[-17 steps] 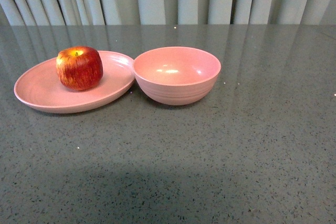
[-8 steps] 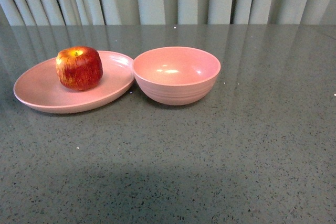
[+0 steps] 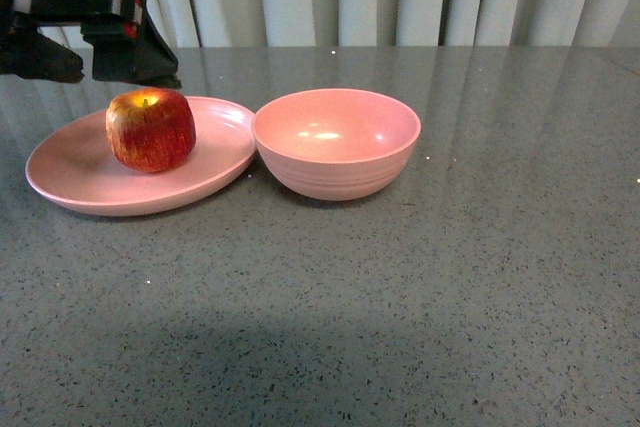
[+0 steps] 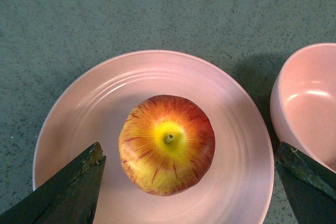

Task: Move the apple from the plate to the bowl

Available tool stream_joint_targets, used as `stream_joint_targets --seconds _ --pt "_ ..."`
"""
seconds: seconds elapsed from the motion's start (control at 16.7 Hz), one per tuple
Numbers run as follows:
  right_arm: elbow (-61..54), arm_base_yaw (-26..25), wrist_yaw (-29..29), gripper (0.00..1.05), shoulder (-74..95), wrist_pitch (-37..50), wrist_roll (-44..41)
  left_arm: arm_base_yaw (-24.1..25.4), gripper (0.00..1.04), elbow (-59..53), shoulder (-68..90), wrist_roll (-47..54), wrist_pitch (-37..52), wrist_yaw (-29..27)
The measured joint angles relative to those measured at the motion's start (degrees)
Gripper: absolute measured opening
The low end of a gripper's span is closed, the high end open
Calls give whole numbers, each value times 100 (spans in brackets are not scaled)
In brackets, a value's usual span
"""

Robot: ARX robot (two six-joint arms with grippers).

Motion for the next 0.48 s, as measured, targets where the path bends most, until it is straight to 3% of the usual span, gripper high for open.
stream_joint_targets --seconds 0.48 --pt "0 0 0 98 0 0 0 -61 98 485 699 0 -197 98"
